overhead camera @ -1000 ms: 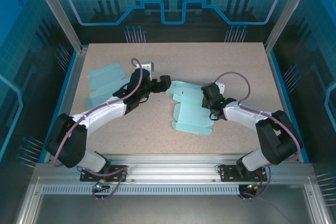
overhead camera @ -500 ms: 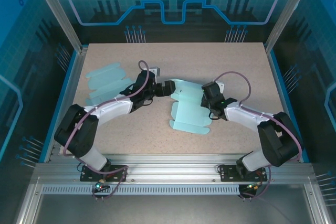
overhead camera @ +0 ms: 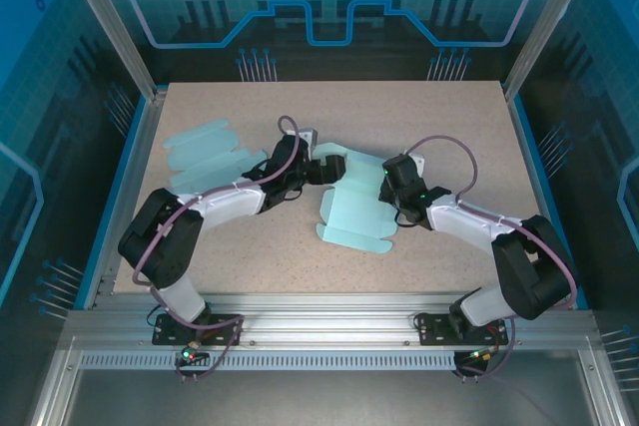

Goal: Fold the paper box

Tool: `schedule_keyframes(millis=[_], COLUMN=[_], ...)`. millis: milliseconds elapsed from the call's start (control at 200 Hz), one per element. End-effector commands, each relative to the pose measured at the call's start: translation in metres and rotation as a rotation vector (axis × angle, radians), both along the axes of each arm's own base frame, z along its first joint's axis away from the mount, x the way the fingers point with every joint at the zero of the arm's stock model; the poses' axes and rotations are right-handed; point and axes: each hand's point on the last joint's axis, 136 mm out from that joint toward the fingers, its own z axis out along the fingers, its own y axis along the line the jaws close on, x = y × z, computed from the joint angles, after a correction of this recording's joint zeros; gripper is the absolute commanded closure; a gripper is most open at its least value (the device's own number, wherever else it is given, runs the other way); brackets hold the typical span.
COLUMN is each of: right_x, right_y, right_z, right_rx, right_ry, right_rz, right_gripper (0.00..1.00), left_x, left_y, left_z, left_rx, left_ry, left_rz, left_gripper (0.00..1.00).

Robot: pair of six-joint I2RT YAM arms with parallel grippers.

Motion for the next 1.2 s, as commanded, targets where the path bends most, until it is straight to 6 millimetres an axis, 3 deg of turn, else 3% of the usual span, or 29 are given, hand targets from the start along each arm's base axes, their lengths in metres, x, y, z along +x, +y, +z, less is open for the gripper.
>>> schedule_keyframes(millis=[0, 160, 330, 520, 795, 921, 1191], right_x=[0.0, 0.0, -0.001, 0.0, 0.001, 0.001, -0.001], right_y=[0.02, 0.023, 0.019, 0.017, 0.017, 0.018, 0.018], right_z=[0.009, 0.009, 0.009, 0.011, 0.012, 0.012, 0.01], right_rx=[0.045, 0.047, 0.033, 0.021, 0.02, 0.023, 0.025], right_ry=[-0.03, -0.03, -0.025, -0.03, -0.035, -0.035, -0.033], right_rz=[0.044, 0.046, 0.029, 0.016, 0.019, 0.021, 0.022], right_gripper=[1.0, 1.0, 1.0, 1.0, 1.0, 1.0, 1.0], left_x=[0.01, 0.008, 0.0, -0.028, -0.071, -0.078, -0.075], left_y=[-0.02, -0.024, 0.004, 0.035, 0.061, 0.055, 0.015], left_z=[0.016, 0.015, 0.021, 0.017, 0.002, 0.008, 0.006], left_rx=[-0.043, -0.058, -0.023, 0.028, -0.029, -0.086, -0.196], left_ry=[-0.053, -0.063, -0.115, -0.101, 0.014, 0.017, 0.039], left_rz=[-0.013, -0.001, 0.084, 0.124, 0.178, 0.144, 0.008], left_gripper=[0.01, 0.01, 0.01, 0.01, 0.01, 0.01, 0.08])
